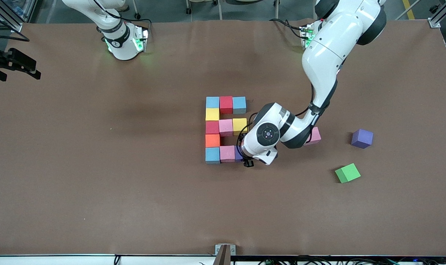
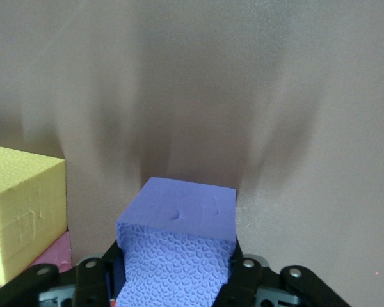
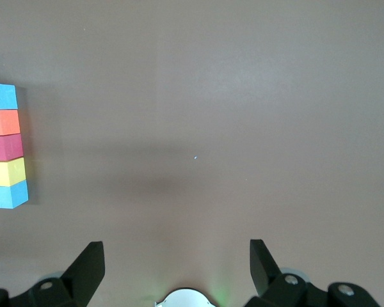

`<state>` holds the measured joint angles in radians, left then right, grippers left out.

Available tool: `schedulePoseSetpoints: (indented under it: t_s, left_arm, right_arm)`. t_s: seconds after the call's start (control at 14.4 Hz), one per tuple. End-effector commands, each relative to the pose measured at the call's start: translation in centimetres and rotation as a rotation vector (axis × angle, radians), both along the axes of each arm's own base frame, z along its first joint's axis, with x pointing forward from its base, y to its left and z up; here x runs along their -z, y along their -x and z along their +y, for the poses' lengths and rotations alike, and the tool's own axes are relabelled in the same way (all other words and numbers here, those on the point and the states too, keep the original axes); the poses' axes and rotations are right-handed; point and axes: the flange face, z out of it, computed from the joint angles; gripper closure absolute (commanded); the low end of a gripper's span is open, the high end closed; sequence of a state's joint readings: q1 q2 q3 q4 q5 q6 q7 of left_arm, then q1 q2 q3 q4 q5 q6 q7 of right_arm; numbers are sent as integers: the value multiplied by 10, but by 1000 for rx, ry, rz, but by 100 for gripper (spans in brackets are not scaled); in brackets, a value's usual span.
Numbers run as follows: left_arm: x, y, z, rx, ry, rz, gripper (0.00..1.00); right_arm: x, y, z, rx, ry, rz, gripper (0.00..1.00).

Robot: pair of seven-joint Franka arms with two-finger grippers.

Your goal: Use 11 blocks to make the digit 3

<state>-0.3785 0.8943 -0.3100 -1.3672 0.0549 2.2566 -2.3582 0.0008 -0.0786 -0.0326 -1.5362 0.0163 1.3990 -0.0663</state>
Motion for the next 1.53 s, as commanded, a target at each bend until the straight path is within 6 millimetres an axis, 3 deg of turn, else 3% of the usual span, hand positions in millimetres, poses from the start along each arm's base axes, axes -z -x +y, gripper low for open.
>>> schedulePoseSetpoints:
  t_s: [0.0, 0.28, 0.55, 0.69, 0.83, 0.97, 1.04, 1.25, 1.39, 1.46]
  left_arm:
    - [14, 3, -8, 27, 5, -2, 0]
    - [-19, -7, -2, 112, -11, -73, 0]
    - [-102, -15, 3, 214, -4, -164, 0]
    - [-149, -21, 20, 299, -15, -205, 0]
    - [-181, -18, 34, 459, -50, -206, 0]
    - [-206, -21, 64, 638, -77, -178, 0]
    - [-228, -22, 80, 733, -87, -188, 0]
    - [-254, -25, 122, 980, -88, -150, 0]
    - [-286, -25, 146, 1092, -99, -182, 0]
    - [-309, -30, 175, 1110, -104, -208, 0]
  right_arm:
    - [-3, 7, 2, -9, 7, -19, 0]
    - [-4, 6, 2, -9, 5, -25, 0]
    - [-5, 7, 2, -6, 4, -26, 0]
    - [-4, 6, 1, -1, -7, -27, 0]
    - [-4, 6, 2, -4, -7, -25, 0]
    - [-4, 6, 1, -3, -7, -25, 0]
    - [-5, 6, 2, -3, -7, -28, 0]
    - [-5, 6, 3, -4, -7, -27, 0]
    - [-6, 6, 3, -6, -7, -28, 0]
    - [-6, 6, 4, -7, -7, -28, 0]
